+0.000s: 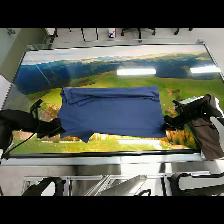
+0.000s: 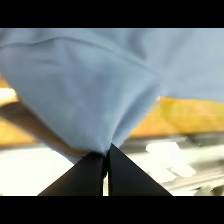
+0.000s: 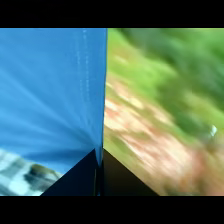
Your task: Fold the shirts.
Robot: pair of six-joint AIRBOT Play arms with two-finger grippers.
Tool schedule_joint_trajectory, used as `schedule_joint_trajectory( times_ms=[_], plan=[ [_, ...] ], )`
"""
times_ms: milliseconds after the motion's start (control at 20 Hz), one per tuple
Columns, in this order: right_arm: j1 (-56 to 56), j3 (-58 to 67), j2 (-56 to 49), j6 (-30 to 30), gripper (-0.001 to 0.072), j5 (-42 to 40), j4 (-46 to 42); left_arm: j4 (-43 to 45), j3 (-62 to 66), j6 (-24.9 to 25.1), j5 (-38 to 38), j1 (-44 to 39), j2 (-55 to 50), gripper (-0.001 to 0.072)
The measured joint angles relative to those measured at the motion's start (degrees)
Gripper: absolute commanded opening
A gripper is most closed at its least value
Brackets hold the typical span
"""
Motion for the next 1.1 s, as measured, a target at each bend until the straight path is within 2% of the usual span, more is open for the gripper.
schedule_joint_trajectory(
  times_ms=[250, 450, 600, 750, 1100],
  plan=[
    [0.0, 0.0, 4.0, 6.7, 0.0014, -0.6, -7.0, 5.4, 0.3, -2.1, 6.3, 0.0, 7.7, 0.0014],
    [0.0, 1.9, 4.9, 5.4, 0.0014, 2.2, -2.5, 5.8, 1.0, -2.3, 2.7, 0.0, 5.6, 0.0014],
    [0.7, 7.0, 4.7, 1.3, 0.0014, 6.6, 6.7, 4.5, 5.5, -1.5, -3.8, 0.0, -0.9, 0.0014],
    [3.1, 13.6, 1.9, -0.6, 0.0014, 10.8, 11.4, 3.8, 13.7, -1.0, -9.2, -1.4, -10.7, 0.0014],
    [7.8, 23.8, -10.6, -2.1, 0.0014, 18.1, 14.2, 3.4, 30.2, -0.9, -15.6, -6.3, -34.8, 0.0014]
  ],
)
